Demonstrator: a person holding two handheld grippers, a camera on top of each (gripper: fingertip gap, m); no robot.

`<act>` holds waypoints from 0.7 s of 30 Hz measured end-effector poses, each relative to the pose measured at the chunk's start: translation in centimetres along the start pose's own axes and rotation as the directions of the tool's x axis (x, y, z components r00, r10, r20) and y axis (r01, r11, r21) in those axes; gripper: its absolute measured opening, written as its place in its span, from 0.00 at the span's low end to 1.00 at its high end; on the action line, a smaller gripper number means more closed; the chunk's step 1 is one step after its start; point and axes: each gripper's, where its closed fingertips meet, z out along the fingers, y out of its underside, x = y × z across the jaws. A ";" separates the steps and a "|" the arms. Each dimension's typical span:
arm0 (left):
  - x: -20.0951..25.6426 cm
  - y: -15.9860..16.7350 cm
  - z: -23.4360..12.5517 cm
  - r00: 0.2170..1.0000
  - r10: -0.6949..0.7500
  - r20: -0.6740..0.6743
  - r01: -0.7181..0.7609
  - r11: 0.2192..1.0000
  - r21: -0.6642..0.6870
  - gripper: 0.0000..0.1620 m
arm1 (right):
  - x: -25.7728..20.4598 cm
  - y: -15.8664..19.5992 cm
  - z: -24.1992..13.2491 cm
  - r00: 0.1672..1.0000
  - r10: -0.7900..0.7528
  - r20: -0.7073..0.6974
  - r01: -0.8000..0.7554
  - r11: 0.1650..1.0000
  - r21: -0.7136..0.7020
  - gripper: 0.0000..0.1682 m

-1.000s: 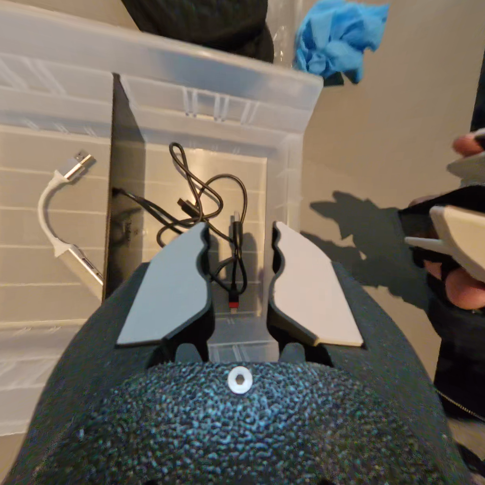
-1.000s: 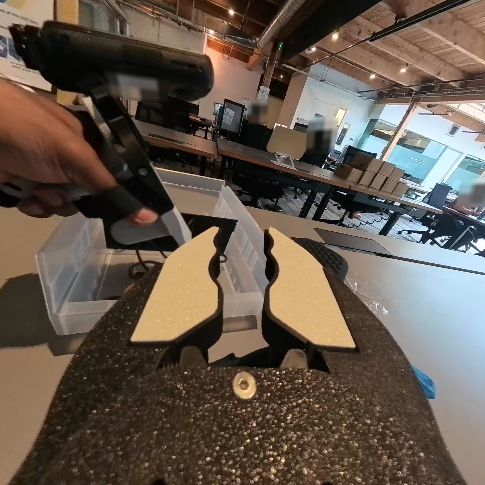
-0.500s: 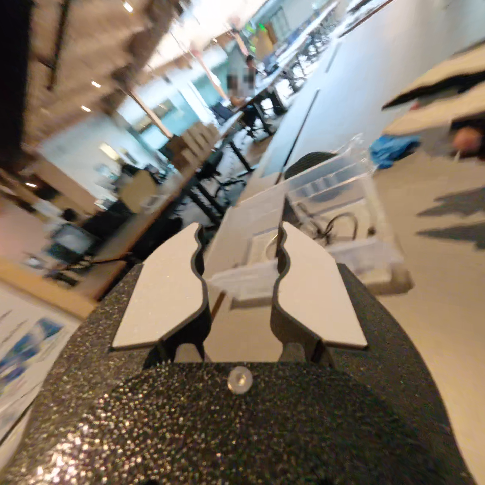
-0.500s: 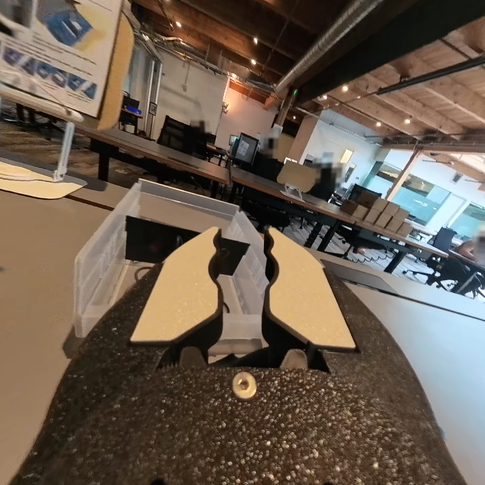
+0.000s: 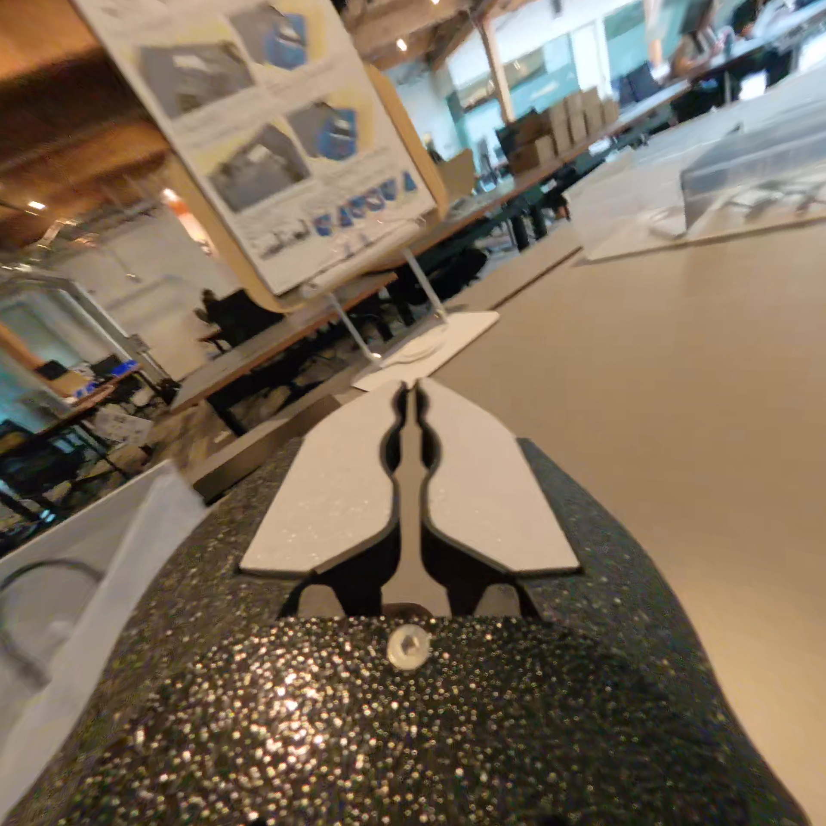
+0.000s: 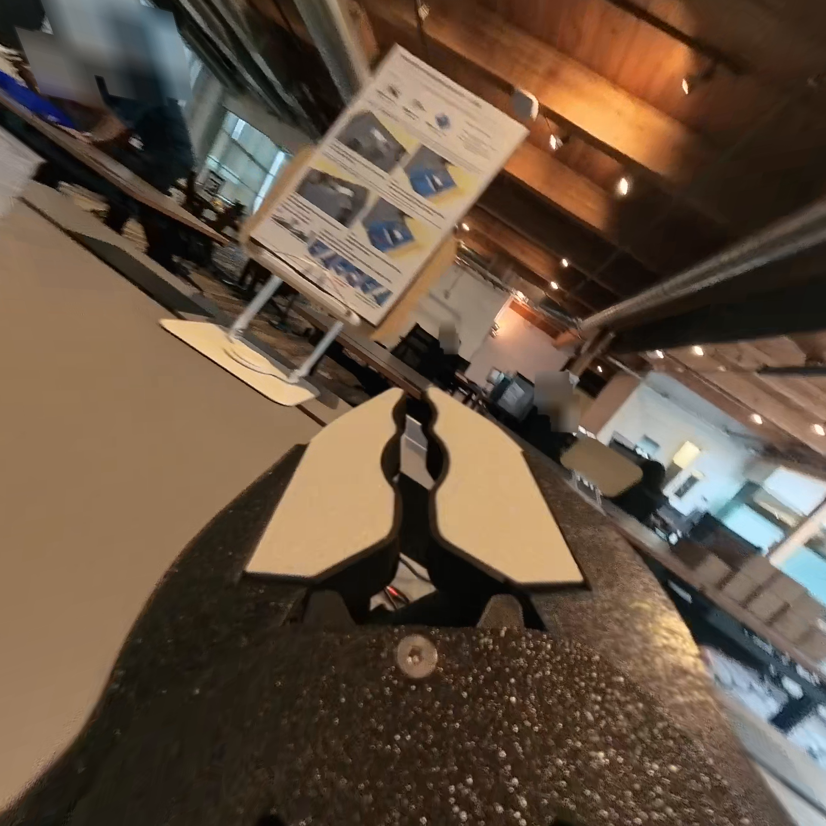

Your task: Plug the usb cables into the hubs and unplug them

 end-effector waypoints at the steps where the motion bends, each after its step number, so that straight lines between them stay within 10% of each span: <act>1: -1.3 -0.5 -1.6 0.999 -0.018 0.036 0.016 0.999 0.035 0.00 | -1.6 -0.9 0.3 0.999 -0.027 0.034 0.026 0.999 0.024 0.00; 10: -16.2 2.9 -10.6 0.890 -0.207 0.406 0.239 0.971 -0.028 0.08 | -15.4 -6.0 4.4 0.931 -0.125 0.343 0.096 0.990 0.101 0.00; 21: -20.4 11.3 -4.6 0.802 -0.563 0.198 0.589 0.695 -0.412 0.28 | -22.1 -3.8 4.7 0.835 -0.228 0.501 0.224 0.972 0.068 0.00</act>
